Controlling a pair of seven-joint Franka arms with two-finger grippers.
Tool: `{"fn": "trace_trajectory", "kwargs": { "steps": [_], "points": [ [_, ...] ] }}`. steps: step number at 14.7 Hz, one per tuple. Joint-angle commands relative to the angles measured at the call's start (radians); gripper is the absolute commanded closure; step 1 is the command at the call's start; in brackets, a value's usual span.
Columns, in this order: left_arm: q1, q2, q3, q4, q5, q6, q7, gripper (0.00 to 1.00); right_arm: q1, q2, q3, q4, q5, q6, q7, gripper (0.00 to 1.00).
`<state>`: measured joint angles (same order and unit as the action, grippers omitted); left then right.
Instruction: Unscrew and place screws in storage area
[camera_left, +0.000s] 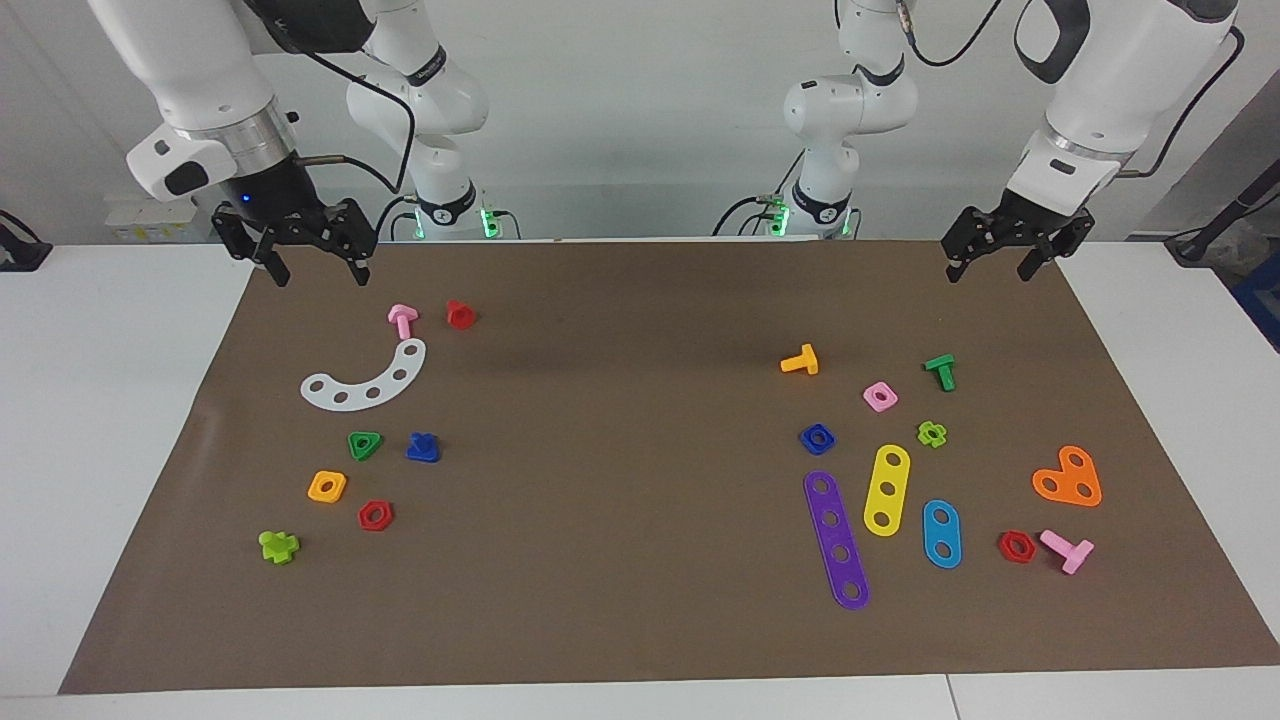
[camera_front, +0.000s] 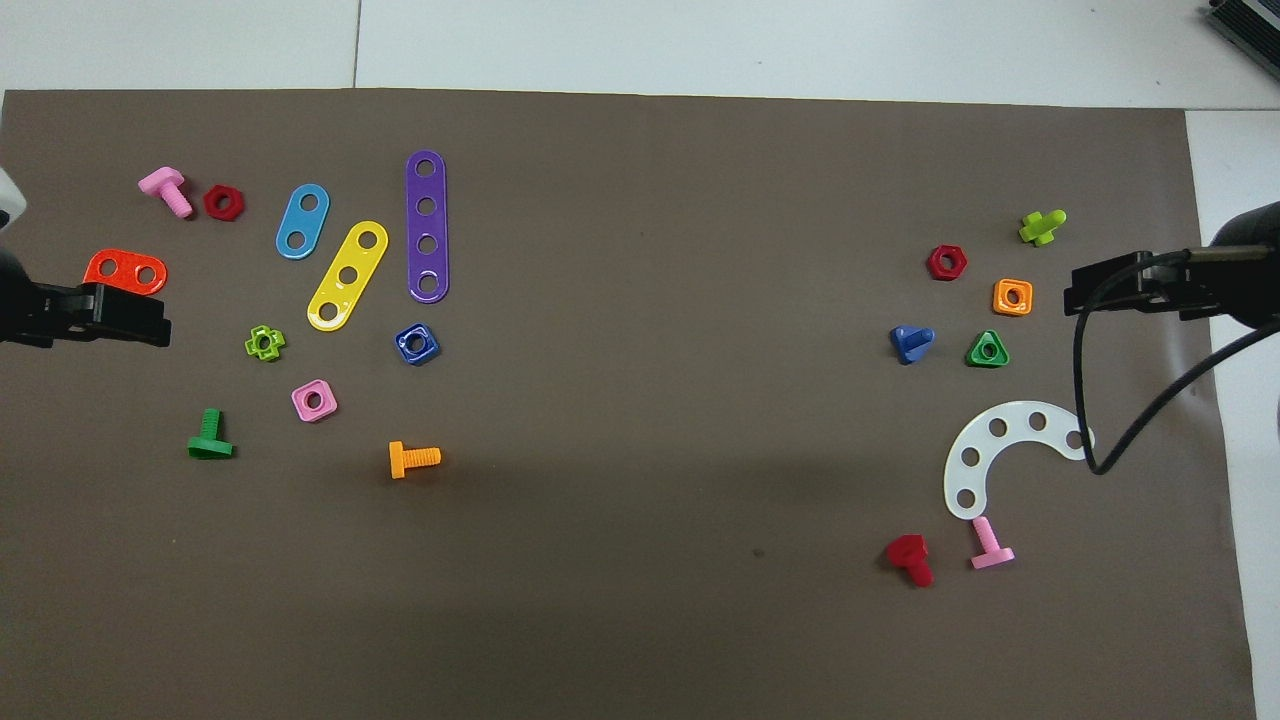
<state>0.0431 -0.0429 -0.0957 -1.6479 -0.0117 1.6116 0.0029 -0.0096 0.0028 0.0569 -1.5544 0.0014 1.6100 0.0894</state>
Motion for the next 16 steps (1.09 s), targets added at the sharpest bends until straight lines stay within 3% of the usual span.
{"fn": "trace_trajectory", "kwargs": {
  "steps": [1,7,16],
  "points": [
    [0.004,-0.031,0.002,-0.03,-0.01,-0.001,0.0,0.0,0.048,-0.014,0.008,-0.013,-0.053,0.001,0.07,0.0],
    [0.004,-0.031,0.002,-0.03,-0.01,-0.001,0.0,0.0,0.059,-0.007,0.0,0.005,0.0,-0.007,0.099,0.0],
    [0.004,-0.031,0.002,-0.032,-0.01,-0.001,0.0,0.0,0.026,-0.061,-0.006,-0.026,0.014,-0.048,0.082,0.0]
  ]
}}
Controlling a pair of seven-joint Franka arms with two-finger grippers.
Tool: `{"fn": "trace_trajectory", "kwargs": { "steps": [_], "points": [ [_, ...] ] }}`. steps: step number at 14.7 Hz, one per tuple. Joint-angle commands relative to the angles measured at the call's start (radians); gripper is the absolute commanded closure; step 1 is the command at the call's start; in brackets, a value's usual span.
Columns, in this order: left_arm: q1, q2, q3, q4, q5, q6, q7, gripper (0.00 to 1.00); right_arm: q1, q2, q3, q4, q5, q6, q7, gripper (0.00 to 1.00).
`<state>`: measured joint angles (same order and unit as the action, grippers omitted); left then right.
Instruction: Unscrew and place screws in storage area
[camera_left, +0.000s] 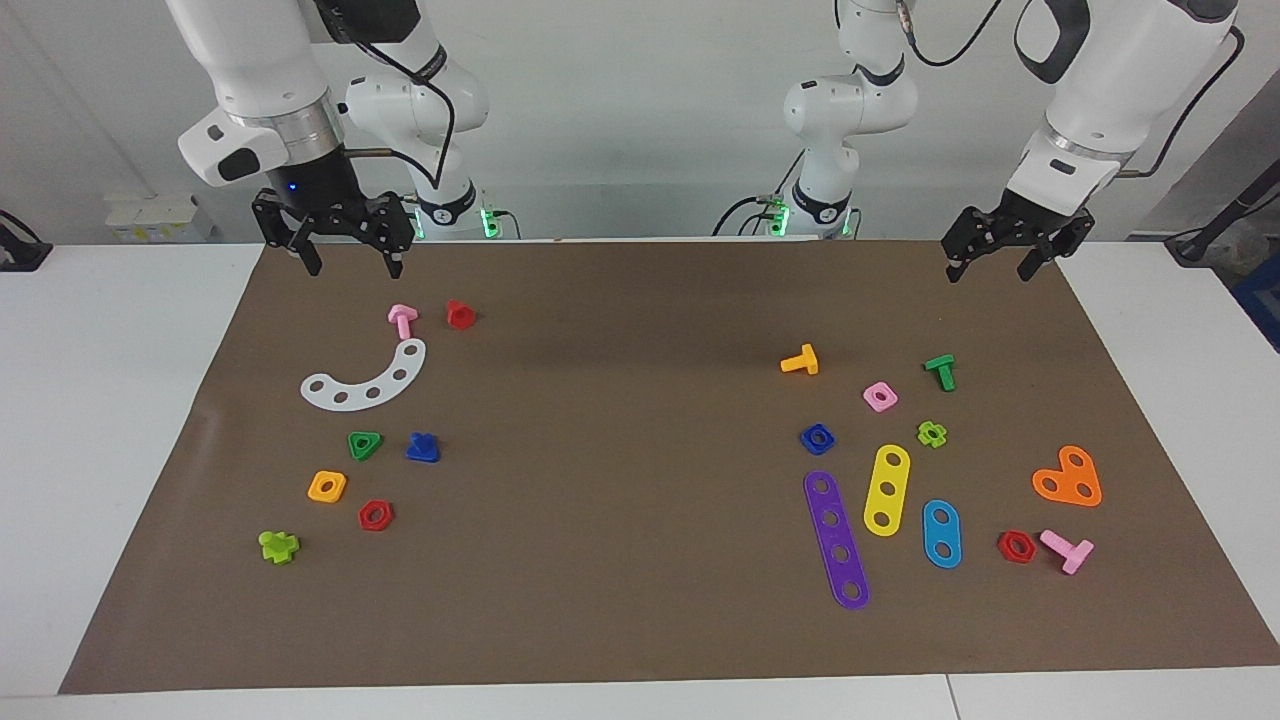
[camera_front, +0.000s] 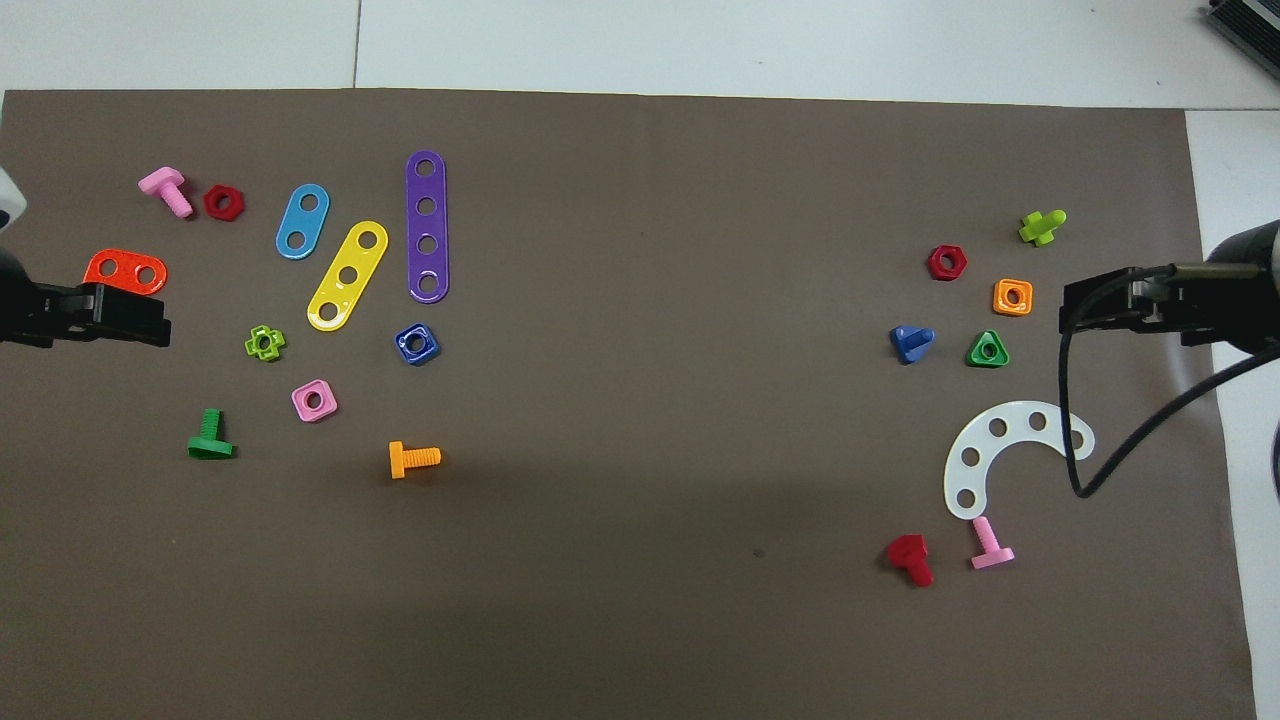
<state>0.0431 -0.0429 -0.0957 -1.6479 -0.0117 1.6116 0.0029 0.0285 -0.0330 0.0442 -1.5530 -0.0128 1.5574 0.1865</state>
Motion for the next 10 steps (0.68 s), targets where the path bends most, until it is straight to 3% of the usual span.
{"fn": "trace_trajectory", "kwargs": {
  "steps": [1,10],
  "points": [
    [0.004,-0.031,0.002,-0.032,-0.01,-0.001,0.0,0.0,-0.009,-0.024,0.006,-0.025,0.037,0.009,-0.013,0.0],
    [0.004,-0.031,0.002,-0.03,-0.01,-0.001,0.0,0.0,-0.004,-0.042,0.017,-0.062,0.036,0.003,-0.03,0.0]
  ]
}}
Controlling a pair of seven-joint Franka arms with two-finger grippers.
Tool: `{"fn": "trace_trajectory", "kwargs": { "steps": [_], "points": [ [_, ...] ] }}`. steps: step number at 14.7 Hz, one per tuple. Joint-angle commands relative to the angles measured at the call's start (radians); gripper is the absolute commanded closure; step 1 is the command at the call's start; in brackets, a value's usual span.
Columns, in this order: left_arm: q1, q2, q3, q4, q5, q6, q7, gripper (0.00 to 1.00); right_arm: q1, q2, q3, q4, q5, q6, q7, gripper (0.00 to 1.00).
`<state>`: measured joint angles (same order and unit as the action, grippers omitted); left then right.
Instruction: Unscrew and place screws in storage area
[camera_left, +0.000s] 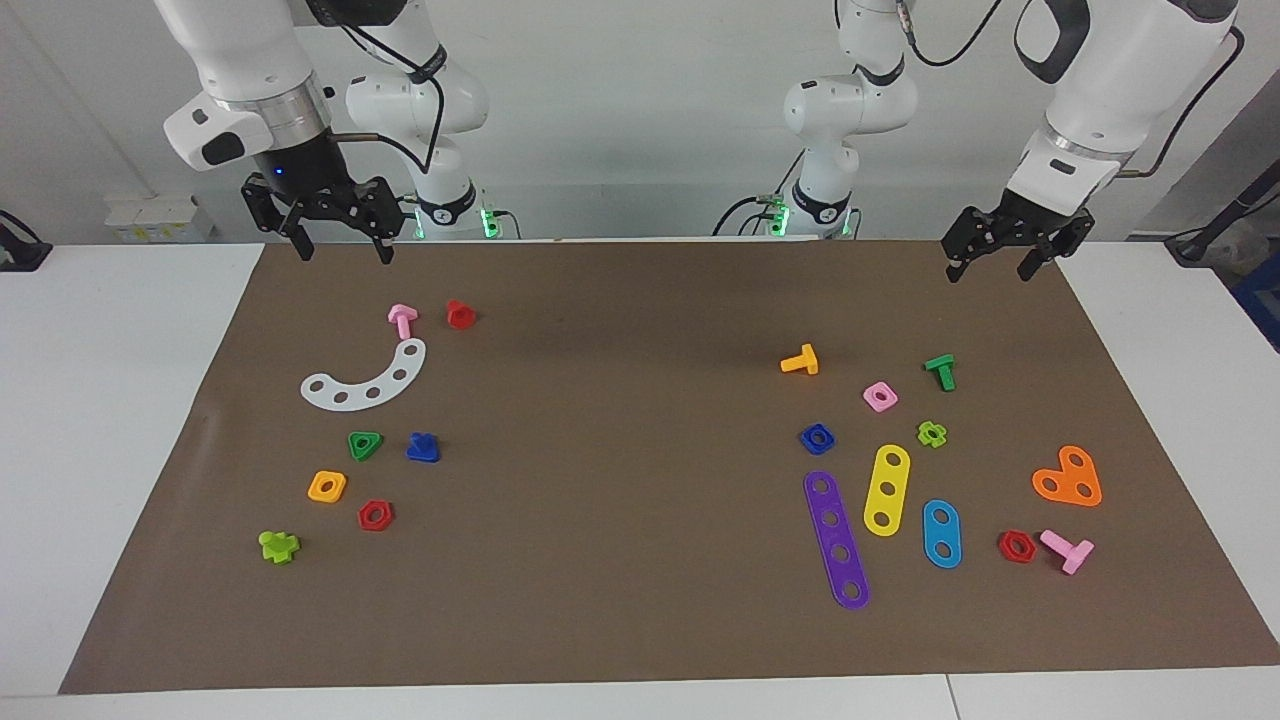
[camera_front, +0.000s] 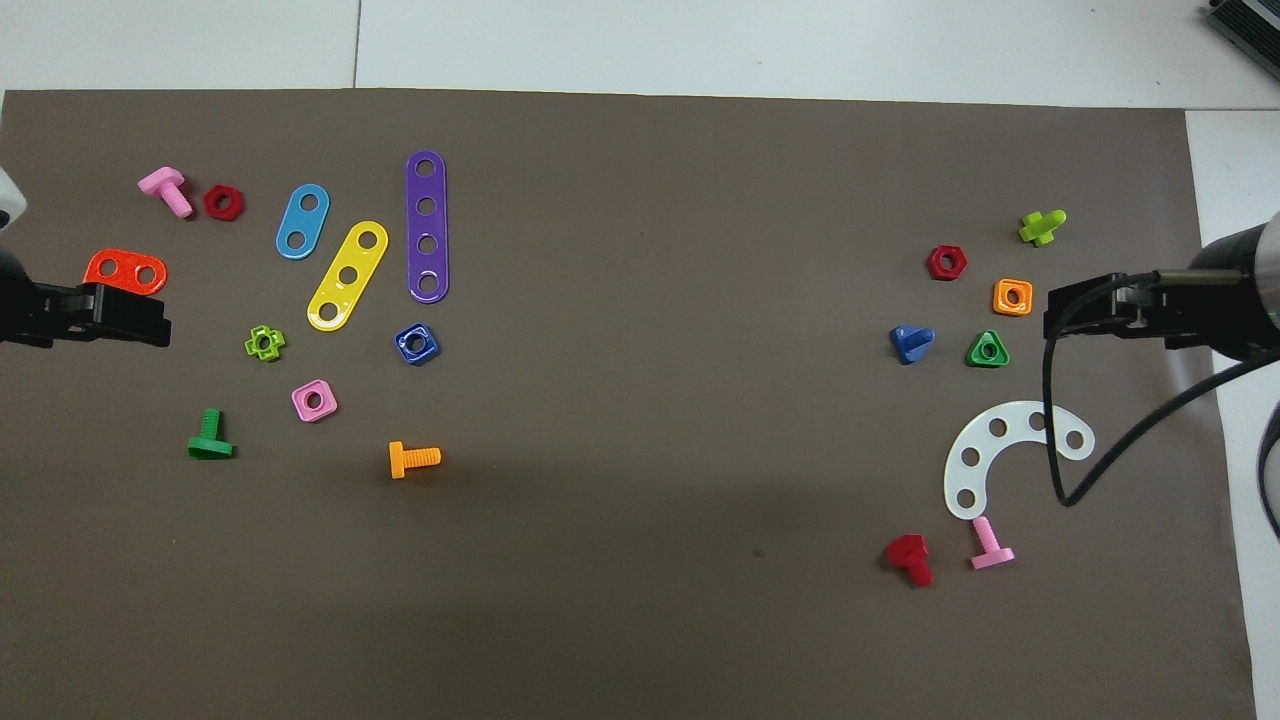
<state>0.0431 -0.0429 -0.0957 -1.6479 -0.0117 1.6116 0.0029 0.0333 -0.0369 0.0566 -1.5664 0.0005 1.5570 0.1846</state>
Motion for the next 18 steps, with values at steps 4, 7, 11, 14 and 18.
{"fn": "trace_trajectory", "kwargs": {
  "steps": [4,7,11,14,18],
  "points": [
    [0.004,-0.031,0.002,-0.03,-0.01,-0.001,0.0,0.0,-0.009,-0.037,0.003,-0.047,0.022,0.008,-0.028,0.0],
    [0.004,-0.031,0.002,-0.032,-0.01,-0.001,0.0,0.0,-0.01,-0.032,0.003,-0.034,0.021,0.003,-0.03,0.0],
    [0.004,-0.031,0.002,-0.03,-0.01,-0.001,0.0,0.0,-0.01,-0.031,0.003,-0.034,0.021,0.009,-0.03,0.0],
    [0.004,-0.031,0.002,-0.03,-0.01,-0.001,0.0,0.0,-0.009,-0.029,0.005,-0.03,0.022,0.011,-0.03,0.0],
    [0.004,-0.031,0.002,-0.032,-0.01,-0.001,0.0,0.0,0.016,-0.028,-0.035,-0.027,0.024,-0.003,-0.031,0.0]
  ]
}}
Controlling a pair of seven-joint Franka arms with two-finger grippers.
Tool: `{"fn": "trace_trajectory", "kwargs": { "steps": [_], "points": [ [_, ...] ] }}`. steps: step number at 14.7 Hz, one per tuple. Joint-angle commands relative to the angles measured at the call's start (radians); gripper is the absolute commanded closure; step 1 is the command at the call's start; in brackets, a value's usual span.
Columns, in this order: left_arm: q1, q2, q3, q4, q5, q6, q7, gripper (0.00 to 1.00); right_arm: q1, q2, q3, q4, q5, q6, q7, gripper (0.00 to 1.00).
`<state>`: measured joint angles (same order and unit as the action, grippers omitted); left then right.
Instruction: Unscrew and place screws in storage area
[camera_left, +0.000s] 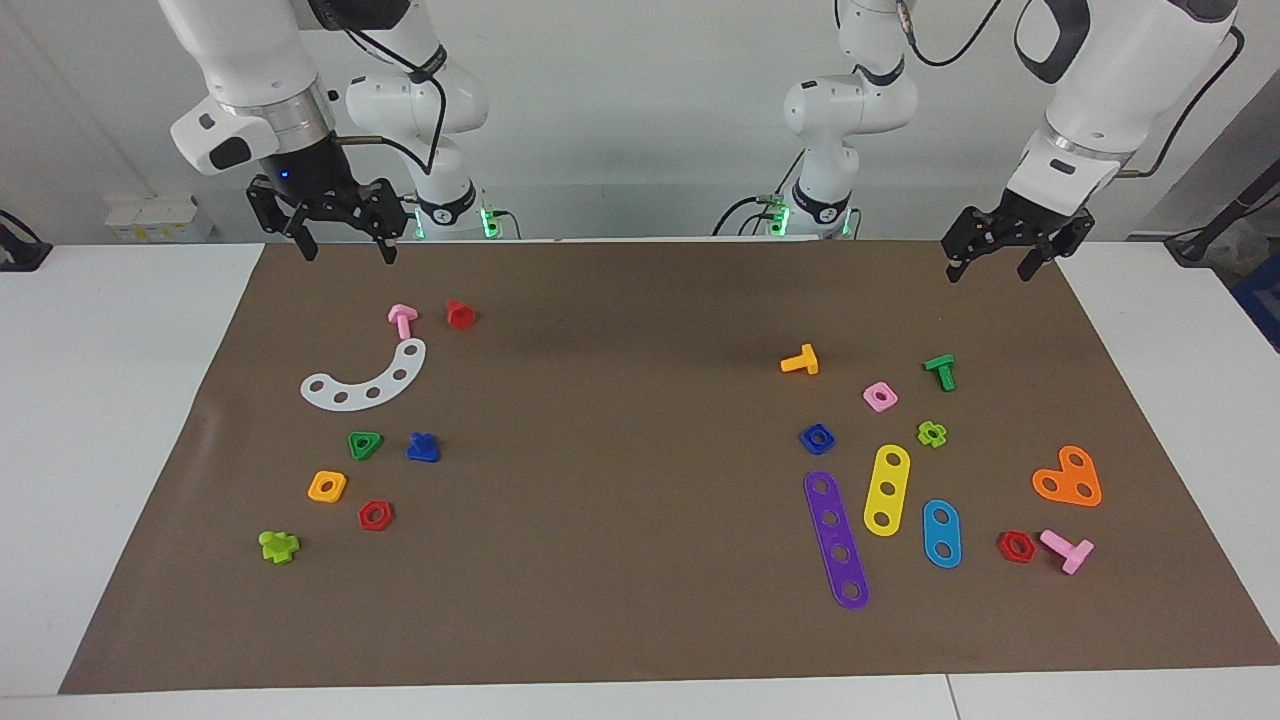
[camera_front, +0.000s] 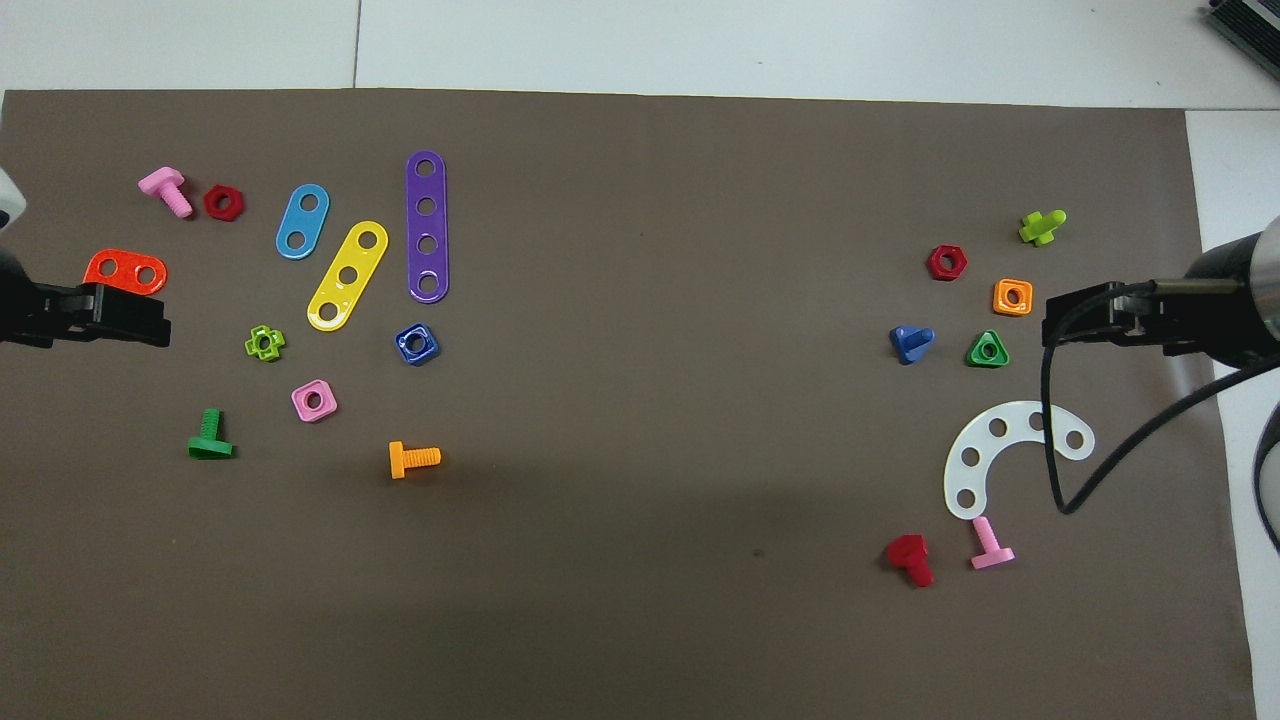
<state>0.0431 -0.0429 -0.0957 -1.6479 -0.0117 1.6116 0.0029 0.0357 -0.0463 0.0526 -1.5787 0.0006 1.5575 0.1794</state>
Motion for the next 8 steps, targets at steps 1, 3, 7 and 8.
{"fn": "trace_trajectory", "kwargs": {
  "steps": [1,3,7,8],
  "points": [
    [0.004,-0.031,0.002,-0.03,-0.01,-0.001,0.0,0.0,0.044,-0.018,-0.058,-0.015,0.024,-0.005,-0.028,0.0],
    [0.004,-0.031,0.002,-0.032,-0.01,-0.001,0.0,0.0,0.05,-0.02,-0.068,-0.015,0.024,-0.011,-0.031,0.0],
    [0.004,-0.031,0.002,-0.03,-0.01,-0.002,0.003,0.0,0.049,-0.021,-0.068,-0.017,0.025,-0.019,-0.049,0.0],
    [-0.009,-0.035,-0.004,-0.027,-0.01,-0.03,0.005,0.0,0.049,-0.023,-0.068,-0.02,0.027,-0.019,-0.049,0.0]
  ]
}}
